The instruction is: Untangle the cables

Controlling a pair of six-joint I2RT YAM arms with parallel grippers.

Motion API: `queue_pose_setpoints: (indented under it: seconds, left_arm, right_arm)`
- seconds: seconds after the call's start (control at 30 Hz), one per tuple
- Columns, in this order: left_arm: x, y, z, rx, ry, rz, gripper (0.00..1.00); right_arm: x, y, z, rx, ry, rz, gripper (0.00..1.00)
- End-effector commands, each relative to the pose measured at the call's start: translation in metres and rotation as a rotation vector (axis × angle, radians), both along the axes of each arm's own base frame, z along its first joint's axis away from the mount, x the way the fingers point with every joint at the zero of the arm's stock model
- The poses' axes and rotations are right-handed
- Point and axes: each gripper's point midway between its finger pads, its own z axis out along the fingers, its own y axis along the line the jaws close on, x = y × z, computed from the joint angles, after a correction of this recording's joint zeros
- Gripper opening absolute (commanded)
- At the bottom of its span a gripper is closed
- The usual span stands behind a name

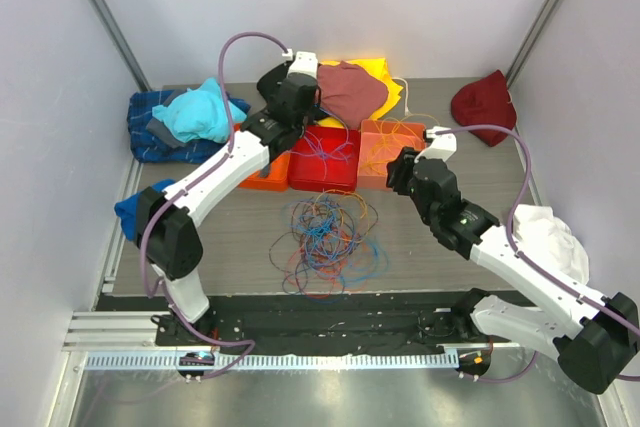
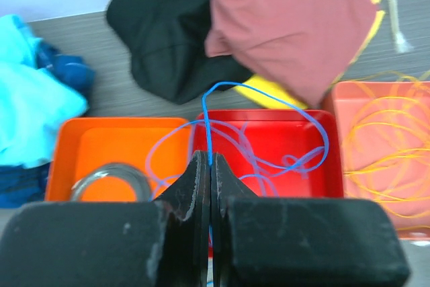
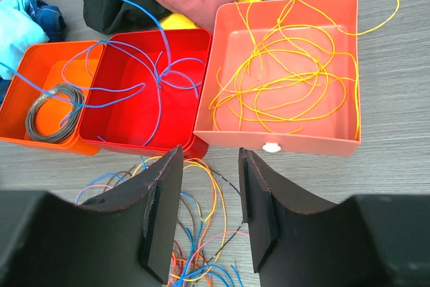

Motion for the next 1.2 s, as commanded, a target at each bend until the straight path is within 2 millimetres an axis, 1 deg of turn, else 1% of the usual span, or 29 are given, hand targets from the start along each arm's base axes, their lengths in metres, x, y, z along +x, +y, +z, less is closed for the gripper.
queue_pose_setpoints:
  seconds: [0.0,0.1,0.17,0.2,0.3,0.33,0.4,0.43,0.47,0.5,0.53,0.6,0.63,0.67,0.7,0.73,0.77,0.8,0.83,0.87,0.9,0.93,0.97,1.03,1.07,1.1,1.17]
  left_arm:
    - [0.001,0.019,-0.017,0.102,0.04,0.061,0.0]
    - [0.001,0.012,-0.049,0.113,0.095,0.037,0.0]
    - [0.002,0.006,-0.062,0.102,0.122,0.019,0.0]
    - [0.004,0.002,-0.072,0.107,0.138,0.01,0.0]
    - [0.005,-0.01,-0.089,0.083,0.17,-0.022,0.0]
    - [0.007,-0.014,-0.1,0.087,0.19,-0.028,0.0]
    - [0.009,-0.02,-0.109,0.078,0.208,-0.043,0.0]
    - [0.01,-0.023,-0.124,0.089,0.236,-0.048,0.0]
    - [0.01,-0.026,-0.127,0.082,0.247,-0.059,0.0]
    - [0.011,-0.028,-0.134,0.081,0.259,-0.061,0.0]
    - [0.01,-0.03,-0.147,0.093,0.285,-0.065,0.0]
    - [0.012,-0.033,-0.155,0.093,0.301,-0.07,0.0]
    - [0.012,-0.033,-0.164,0.104,0.316,-0.07,0.0]
    - [0.013,-0.033,-0.168,0.109,0.321,-0.066,0.0]
    - [0.016,-0.034,-0.164,0.11,0.316,-0.061,0.19]
    - [0.017,-0.034,-0.164,0.114,0.317,-0.057,0.35]
    - [0.018,-0.033,-0.157,0.108,0.305,-0.052,0.48]
    - [0.016,-0.031,-0.152,0.105,0.293,-0.05,0.81]
    - [0.017,-0.03,-0.144,0.101,0.271,-0.046,0.99]
    - [0.019,-0.03,-0.116,0.066,0.207,-0.047,1.0]
    - [0.019,-0.028,-0.106,0.056,0.182,-0.045,1.0]
    - [0.017,-0.024,-0.099,0.063,0.163,-0.04,1.0]
    - [0.015,-0.022,-0.072,0.036,0.114,-0.039,1.0]
    - [0.012,-0.017,-0.052,0.022,0.077,-0.036,1.0]
    - [0.009,-0.014,-0.031,0.0,0.04,-0.036,1.0]
    - [0.006,-0.012,-0.023,-0.007,0.027,-0.037,1.0]
    - [0.0,-0.007,-0.013,-0.018,0.011,-0.023,1.0]
  right_arm:
    - [-0.001,0.0,0.013,0.041,-0.045,-0.006,0.46]
    - [-0.002,0.0,0.011,0.041,-0.04,-0.003,0.47]
    - [-0.002,0.0,0.009,0.037,-0.036,-0.003,0.46]
    - [-0.002,-0.001,0.009,0.037,-0.037,-0.005,0.46]
    - [-0.002,-0.001,0.006,0.033,-0.031,-0.008,0.47]
    - [-0.003,-0.001,0.005,0.032,-0.029,-0.008,0.46]
    - [-0.002,-0.001,0.003,0.03,-0.025,-0.008,0.47]
    - [-0.002,0.0,0.002,0.027,-0.022,-0.008,0.46]
    - [-0.001,0.0,0.001,0.022,-0.021,-0.007,0.47]
    - [-0.001,-0.001,0.001,0.02,-0.02,-0.009,0.46]
    - [0.0,-0.001,0.0,0.017,-0.018,-0.011,0.46]
    - [0.0,0.0,-0.001,0.015,-0.017,-0.009,0.46]
    - [0.001,0.001,-0.001,0.013,-0.014,-0.008,0.46]
    - [0.001,0.002,-0.002,0.014,-0.013,-0.007,0.46]
    - [0.001,0.002,-0.003,0.011,-0.01,-0.003,0.46]
    - [0.002,0.003,-0.003,0.012,-0.01,-0.002,0.47]
    - [0.002,0.003,-0.005,0.009,-0.005,-0.002,0.46]
    - [0.002,0.003,-0.005,0.009,-0.005,-0.004,0.47]
    - [0.002,0.002,-0.005,0.01,-0.006,-0.005,0.46]
    - [0.002,0.003,-0.004,0.011,-0.007,-0.004,0.47]
    - [0.002,0.002,-0.006,0.01,-0.005,-0.006,0.46]
    - [0.002,0.003,-0.006,0.013,-0.004,-0.003,0.46]
    - [0.002,0.004,-0.007,0.014,-0.002,-0.001,0.46]
    - [0.002,0.004,-0.008,0.02,-0.002,0.001,0.46]
    - [0.002,0.006,-0.009,0.021,0.0,0.005,0.47]
    - [0.002,0.006,-0.009,0.024,0.001,0.005,0.46]
    - [0.002,0.007,-0.008,0.029,0.0,0.009,0.47]
